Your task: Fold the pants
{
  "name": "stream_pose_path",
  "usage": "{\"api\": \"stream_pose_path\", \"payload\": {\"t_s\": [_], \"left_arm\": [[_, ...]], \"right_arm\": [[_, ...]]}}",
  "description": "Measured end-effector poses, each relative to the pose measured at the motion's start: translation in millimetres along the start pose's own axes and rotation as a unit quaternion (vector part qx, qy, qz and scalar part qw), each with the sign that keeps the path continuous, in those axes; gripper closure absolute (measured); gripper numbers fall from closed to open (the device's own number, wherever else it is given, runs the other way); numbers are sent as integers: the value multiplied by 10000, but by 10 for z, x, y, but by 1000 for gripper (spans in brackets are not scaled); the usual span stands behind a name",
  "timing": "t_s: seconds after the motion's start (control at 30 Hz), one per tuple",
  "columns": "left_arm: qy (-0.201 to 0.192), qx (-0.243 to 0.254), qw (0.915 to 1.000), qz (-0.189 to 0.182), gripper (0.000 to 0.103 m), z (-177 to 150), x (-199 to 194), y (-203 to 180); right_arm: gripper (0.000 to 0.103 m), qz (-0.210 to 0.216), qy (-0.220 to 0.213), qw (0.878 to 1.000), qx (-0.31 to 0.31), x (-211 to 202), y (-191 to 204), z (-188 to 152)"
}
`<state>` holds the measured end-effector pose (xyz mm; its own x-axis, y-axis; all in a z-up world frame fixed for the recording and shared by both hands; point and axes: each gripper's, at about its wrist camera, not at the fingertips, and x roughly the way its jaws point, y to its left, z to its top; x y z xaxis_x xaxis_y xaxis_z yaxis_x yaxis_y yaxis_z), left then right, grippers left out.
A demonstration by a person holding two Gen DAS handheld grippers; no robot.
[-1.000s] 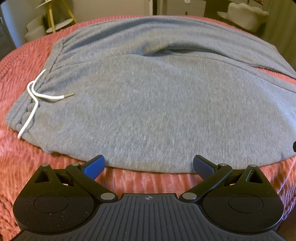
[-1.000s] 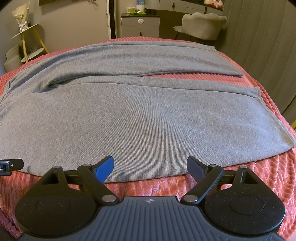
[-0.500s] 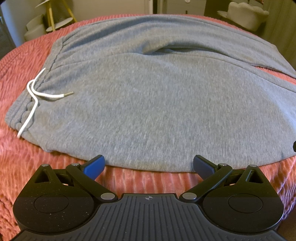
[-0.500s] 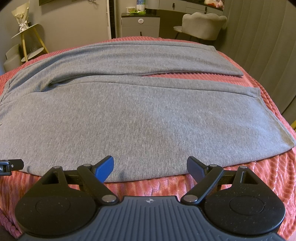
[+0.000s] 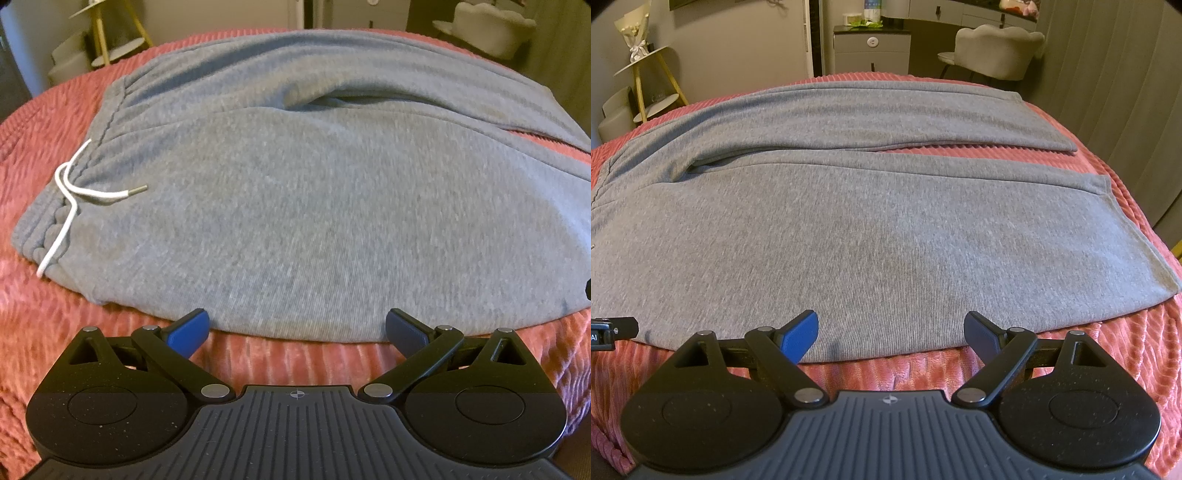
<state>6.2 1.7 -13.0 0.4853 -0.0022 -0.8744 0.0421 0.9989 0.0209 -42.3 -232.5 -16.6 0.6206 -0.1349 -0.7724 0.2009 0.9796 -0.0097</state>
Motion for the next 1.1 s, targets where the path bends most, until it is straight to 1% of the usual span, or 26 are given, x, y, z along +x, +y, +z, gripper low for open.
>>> {"api": "stream_pose_path", "payload": {"t_s": [0.13,0.3,0.43,0.63,0.73,0.8,0.93,1.03,1.1], "left_arm": [[-38,-1,10000,-80,0,10,-33,-3],[-42,83,10000,11,0,18,-26,-32],[-65,53,10000,-44,0,21,-52,-24],[-157,71,9998,-38,0,42,-99,-33],[-159,51,9998,-127,0,56,-130,-32],[-156,46,9998,-136,0,68,-153,-39],[-188,173,9997,-53,0,125,-220,-119],[-491,204,9986,63,0,274,-357,-177],[-752,83,9971,-8,0,445,-461,-193]], "right_arm": [[17,-11,-12,10000,-32,-8,7,0],[17,-28,31,10000,-54,5,14,4],[17,-32,53,10000,-48,-1,25,18],[17,42,-63,9999,76,-38,-18,6],[17,229,-112,9988,407,-60,-121,3],[17,391,-171,9963,745,-77,-234,-7],[17,796,-101,9873,1369,-18,-425,-32],[17,1085,-20,9825,1511,51,-484,-36],[17,1124,-40,9828,1464,71,-468,-16]]}}
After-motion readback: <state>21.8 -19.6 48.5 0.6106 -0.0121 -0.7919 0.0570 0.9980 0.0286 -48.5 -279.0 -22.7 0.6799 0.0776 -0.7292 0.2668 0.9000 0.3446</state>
